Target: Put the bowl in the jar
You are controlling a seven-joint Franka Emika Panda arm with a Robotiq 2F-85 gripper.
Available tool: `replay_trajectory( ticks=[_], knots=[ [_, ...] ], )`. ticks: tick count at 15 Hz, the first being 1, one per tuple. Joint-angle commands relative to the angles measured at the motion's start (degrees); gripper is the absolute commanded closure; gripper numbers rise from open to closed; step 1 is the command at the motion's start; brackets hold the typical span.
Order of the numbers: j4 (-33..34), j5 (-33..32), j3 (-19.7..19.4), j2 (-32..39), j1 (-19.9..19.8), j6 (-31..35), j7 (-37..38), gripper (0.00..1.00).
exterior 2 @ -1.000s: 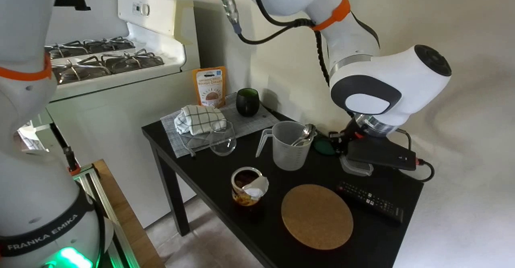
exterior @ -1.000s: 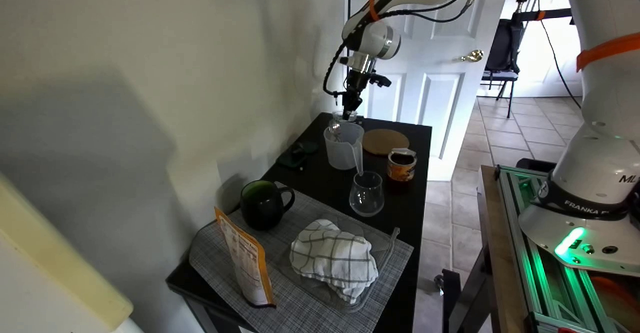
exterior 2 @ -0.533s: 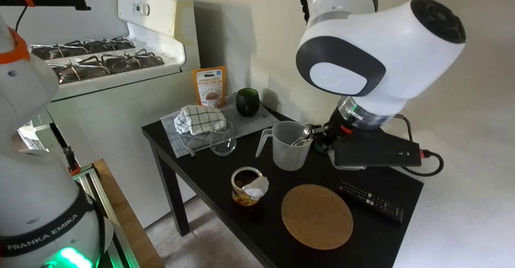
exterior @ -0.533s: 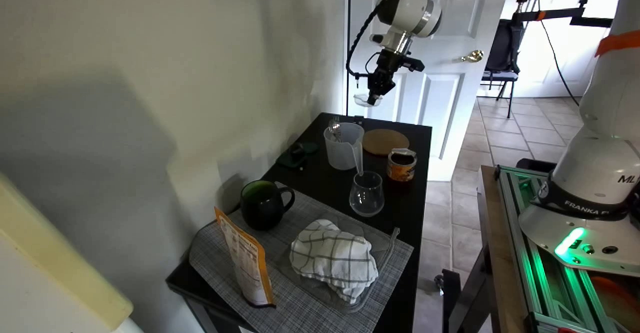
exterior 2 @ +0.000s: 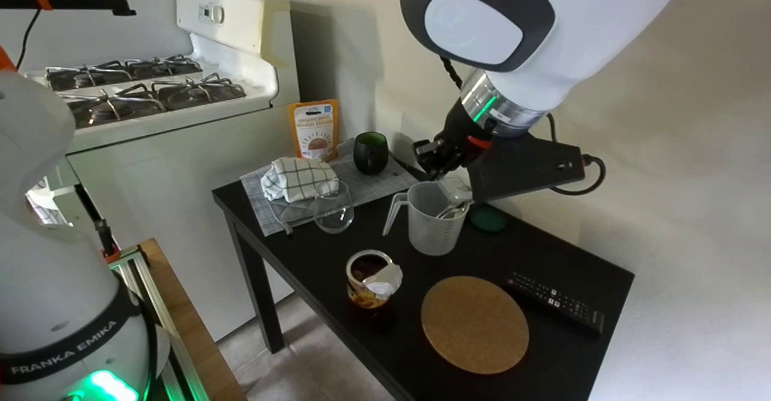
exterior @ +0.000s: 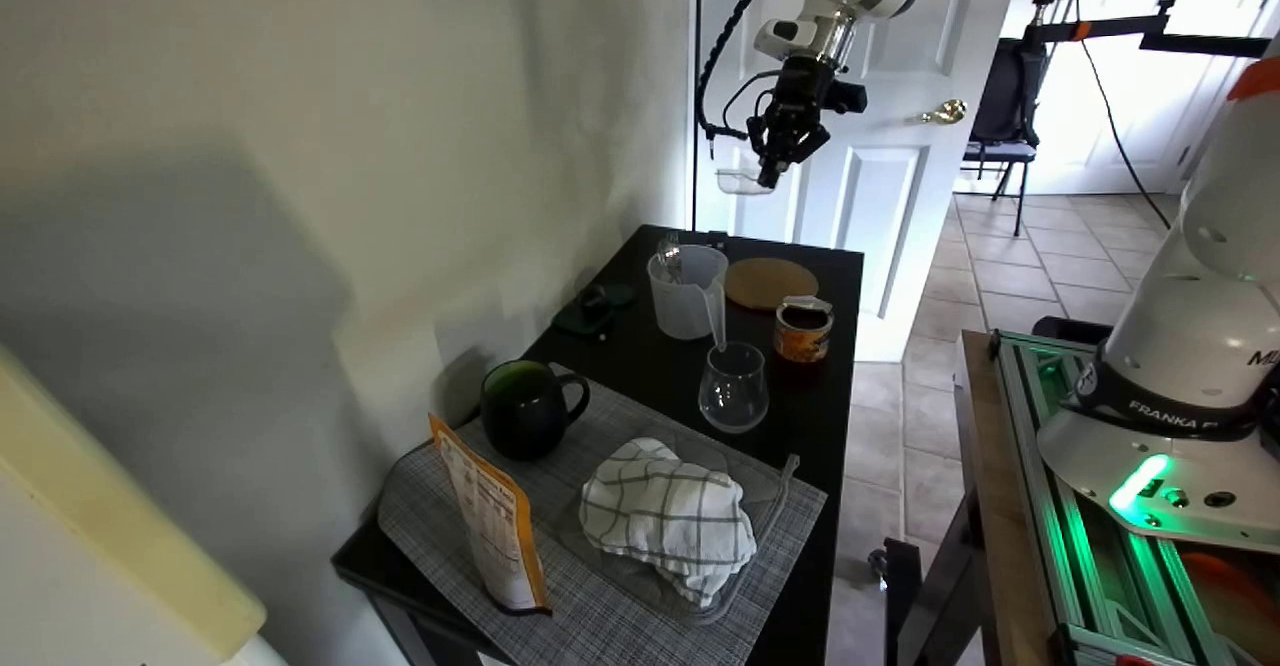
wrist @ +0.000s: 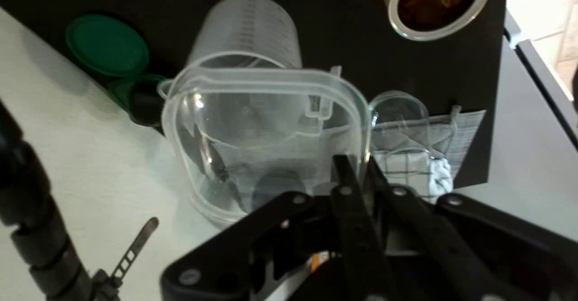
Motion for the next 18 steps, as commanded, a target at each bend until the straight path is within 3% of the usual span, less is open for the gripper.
replay_trajectory(
  ticks=[1,4,18],
  knots=[
    [2.8,-2.0,-2.8,1.9,4.3,-10.1,-3.3,0.98],
    [6.3,-1.7,-3.4,5.9,5.8,-15.9,-4.3,0.98],
    [20.9,2.4,0.3,24.5,4.3,-21.5,-9.3,0.98]
  ],
)
